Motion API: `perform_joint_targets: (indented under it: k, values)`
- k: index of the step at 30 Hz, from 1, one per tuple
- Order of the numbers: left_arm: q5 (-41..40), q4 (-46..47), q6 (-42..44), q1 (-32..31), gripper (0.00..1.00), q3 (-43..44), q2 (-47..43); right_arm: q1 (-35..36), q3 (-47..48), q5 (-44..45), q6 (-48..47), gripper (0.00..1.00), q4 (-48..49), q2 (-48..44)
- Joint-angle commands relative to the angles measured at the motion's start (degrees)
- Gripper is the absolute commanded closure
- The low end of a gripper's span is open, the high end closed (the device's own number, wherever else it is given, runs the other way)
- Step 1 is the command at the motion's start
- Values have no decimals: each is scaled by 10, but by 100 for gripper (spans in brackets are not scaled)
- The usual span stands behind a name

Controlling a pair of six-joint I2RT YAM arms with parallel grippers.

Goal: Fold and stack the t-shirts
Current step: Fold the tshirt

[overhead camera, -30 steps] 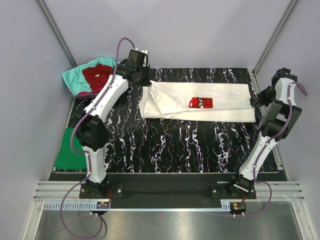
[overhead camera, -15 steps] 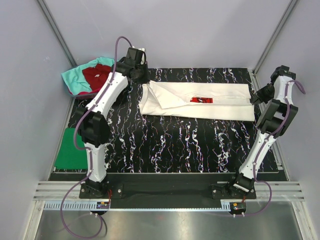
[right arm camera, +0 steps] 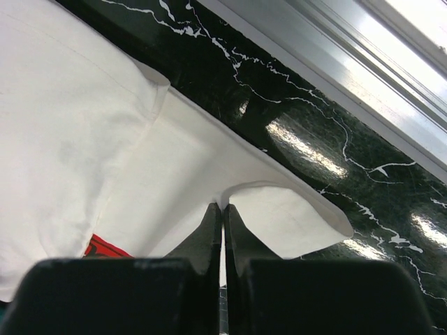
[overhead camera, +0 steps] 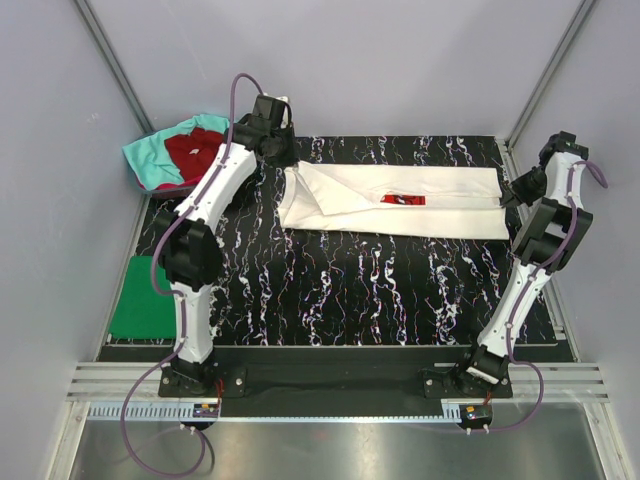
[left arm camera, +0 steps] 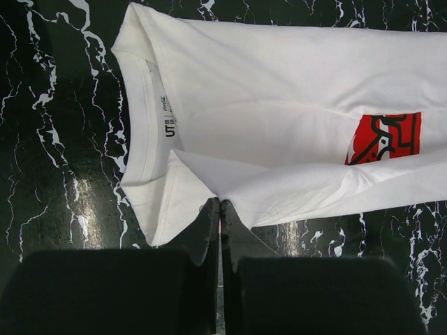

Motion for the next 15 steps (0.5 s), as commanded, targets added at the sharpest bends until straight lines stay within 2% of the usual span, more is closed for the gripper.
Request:
perform_joint_targets:
  k: [1,15]
  values:
    - [1,23,-3,8,100,29,3,-6,32,-6,9,100,19,17]
    - [10,35,-11,20,100,39,25,-7,69,-9,13,100,20,50]
